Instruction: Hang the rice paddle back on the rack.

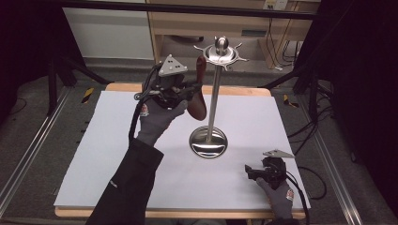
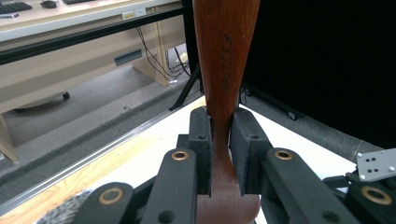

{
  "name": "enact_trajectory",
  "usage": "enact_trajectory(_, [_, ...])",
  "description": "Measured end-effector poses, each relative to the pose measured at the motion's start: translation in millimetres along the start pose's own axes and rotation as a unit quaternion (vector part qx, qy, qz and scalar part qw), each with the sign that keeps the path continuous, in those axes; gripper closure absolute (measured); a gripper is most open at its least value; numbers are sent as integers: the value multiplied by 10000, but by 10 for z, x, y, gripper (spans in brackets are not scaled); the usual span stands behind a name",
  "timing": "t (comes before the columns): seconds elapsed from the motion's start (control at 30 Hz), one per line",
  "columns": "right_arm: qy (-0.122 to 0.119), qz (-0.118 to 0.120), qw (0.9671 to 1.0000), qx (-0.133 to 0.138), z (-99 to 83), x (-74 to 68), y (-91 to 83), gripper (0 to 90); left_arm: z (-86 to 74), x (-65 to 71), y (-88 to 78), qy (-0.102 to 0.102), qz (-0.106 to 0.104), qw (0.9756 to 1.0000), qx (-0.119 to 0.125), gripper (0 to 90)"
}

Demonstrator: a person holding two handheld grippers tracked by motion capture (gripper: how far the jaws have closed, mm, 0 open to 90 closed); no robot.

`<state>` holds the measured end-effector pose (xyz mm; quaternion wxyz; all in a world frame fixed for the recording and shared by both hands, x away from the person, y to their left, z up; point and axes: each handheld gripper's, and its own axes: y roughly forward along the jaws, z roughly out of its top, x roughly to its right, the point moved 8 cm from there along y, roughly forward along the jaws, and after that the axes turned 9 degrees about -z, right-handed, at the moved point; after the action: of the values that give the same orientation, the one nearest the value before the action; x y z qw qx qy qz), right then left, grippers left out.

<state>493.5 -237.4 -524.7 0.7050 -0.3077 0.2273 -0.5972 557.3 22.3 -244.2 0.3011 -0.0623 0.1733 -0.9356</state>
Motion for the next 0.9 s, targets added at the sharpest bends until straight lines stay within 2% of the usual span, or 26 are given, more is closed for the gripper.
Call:
enact_trajectory(0.23, [-39,-4,10000,9,1,9,-2,100,6,-10,39,-14,2,10000,56,784])
enact_trajectory(0.47, [-32,-4,10000,8,0,9,-4,99,-11,-15,23,86,93,9997,188,761])
enact_trajectory(0.53, [-35,-22,10000,10,-1,14,-1,100,-27,-15,-31,101,117,9996,251,677])
enact_trajectory(0.6, [-40,-18,10000,9,-2,13,1,100,-48,-21,-77,101,130,9994,289,636])
enact_trajectory(0.67, [-38,-27,10000,8,-2,15,0,99,-68,-21,-107,107,126,9994,306,617])
enact_trajectory(0.8, [-7,-26,10000,18,-3,24,-6,99,-154,-27,-189,132,150,9992,348,521])
enact_trajectory(0.9, [44,-35,10000,3,-7,25,-8,97,-277,-34,-239,136,168,9992,332,499])
